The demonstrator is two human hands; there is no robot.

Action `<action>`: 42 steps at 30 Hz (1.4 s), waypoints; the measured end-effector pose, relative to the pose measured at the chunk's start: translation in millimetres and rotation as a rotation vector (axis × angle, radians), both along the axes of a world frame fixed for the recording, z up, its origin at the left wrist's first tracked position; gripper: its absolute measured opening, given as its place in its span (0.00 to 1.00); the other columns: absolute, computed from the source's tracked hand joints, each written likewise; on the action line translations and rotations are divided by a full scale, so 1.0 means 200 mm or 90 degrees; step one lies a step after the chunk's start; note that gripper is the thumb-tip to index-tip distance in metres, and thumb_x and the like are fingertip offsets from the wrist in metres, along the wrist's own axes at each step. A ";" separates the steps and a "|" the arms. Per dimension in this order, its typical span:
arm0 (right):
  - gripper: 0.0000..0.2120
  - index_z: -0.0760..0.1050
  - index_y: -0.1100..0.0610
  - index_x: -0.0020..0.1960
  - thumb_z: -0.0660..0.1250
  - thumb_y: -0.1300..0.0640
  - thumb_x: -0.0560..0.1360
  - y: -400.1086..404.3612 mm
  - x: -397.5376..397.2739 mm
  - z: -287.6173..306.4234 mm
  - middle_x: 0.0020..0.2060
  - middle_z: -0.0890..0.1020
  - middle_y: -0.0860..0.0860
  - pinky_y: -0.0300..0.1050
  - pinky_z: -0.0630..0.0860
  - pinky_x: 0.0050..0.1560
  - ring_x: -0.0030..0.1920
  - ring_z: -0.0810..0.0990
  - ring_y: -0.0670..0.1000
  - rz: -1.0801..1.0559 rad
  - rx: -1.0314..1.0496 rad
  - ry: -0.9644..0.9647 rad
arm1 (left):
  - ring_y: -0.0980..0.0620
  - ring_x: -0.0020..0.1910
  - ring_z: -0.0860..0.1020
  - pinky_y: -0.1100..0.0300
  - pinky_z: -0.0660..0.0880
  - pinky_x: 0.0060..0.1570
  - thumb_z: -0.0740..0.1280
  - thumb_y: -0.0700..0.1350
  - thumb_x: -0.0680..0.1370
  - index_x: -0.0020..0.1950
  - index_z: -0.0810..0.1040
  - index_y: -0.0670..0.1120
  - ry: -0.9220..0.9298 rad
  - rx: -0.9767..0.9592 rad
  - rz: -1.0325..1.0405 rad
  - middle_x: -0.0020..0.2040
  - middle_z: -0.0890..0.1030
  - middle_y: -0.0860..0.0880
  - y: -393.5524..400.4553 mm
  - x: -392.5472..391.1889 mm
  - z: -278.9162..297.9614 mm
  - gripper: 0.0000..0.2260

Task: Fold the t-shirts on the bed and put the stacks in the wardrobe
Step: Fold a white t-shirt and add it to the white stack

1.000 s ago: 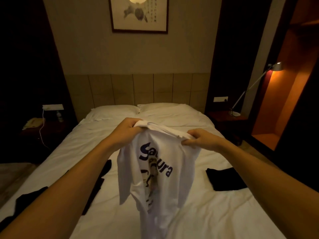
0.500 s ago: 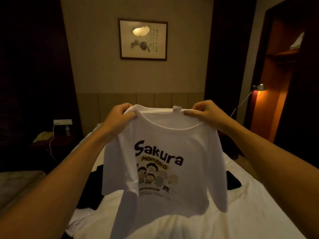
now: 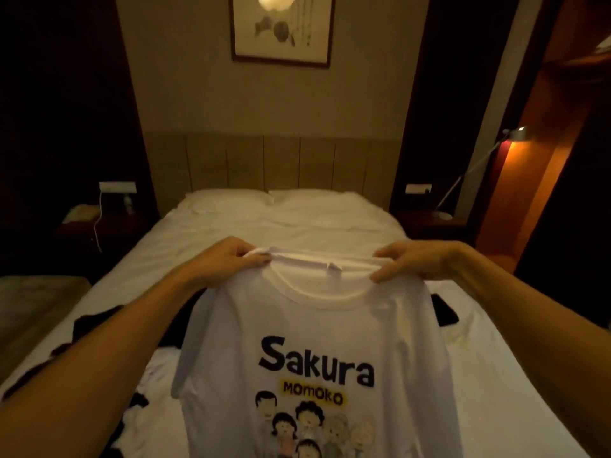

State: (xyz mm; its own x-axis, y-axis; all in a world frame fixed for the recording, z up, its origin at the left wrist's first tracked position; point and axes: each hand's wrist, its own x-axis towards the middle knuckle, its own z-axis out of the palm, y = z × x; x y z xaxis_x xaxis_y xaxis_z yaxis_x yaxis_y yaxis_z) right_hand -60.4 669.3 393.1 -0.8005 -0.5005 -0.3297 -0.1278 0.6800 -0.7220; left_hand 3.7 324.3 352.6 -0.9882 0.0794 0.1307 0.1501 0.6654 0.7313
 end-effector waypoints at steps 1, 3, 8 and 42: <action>0.12 0.79 0.55 0.54 0.75 0.56 0.72 0.01 -0.06 -0.12 0.49 0.84 0.51 0.43 0.82 0.48 0.49 0.84 0.50 0.012 0.055 -0.028 | 0.54 0.35 0.80 0.60 0.74 0.38 0.69 0.57 0.77 0.37 0.85 0.48 -0.021 0.015 0.013 0.35 0.83 0.49 -0.01 -0.05 -0.13 0.15; 0.13 0.81 0.54 0.54 0.76 0.53 0.71 0.01 -0.20 -0.36 0.50 0.85 0.51 0.46 0.80 0.55 0.51 0.84 0.51 0.033 0.170 -0.001 | 0.51 0.34 0.79 0.57 0.72 0.38 0.69 0.55 0.78 0.39 0.84 0.42 -0.058 0.024 0.039 0.36 0.83 0.42 -0.02 -0.17 -0.39 0.17; 0.10 0.81 0.59 0.41 0.73 0.51 0.74 -0.08 -0.59 -0.91 0.36 0.79 0.53 0.43 0.73 0.41 0.39 0.77 0.51 -0.022 0.166 0.084 | 0.54 0.32 0.73 0.58 0.67 0.37 0.69 0.52 0.79 0.32 0.76 0.47 -0.146 0.064 0.079 0.29 0.74 0.51 -0.06 -0.49 -0.95 0.17; 0.21 0.69 0.58 0.69 0.63 0.50 0.79 -1.21 -1.87 -2.44 0.66 0.71 0.59 0.53 0.70 0.63 0.63 0.70 0.58 0.069 0.260 0.236 | 0.46 0.47 0.80 0.54 0.78 0.49 0.59 0.39 0.78 0.53 0.82 0.40 -0.777 0.356 0.232 0.52 0.82 0.42 -0.68 -1.90 -2.36 0.12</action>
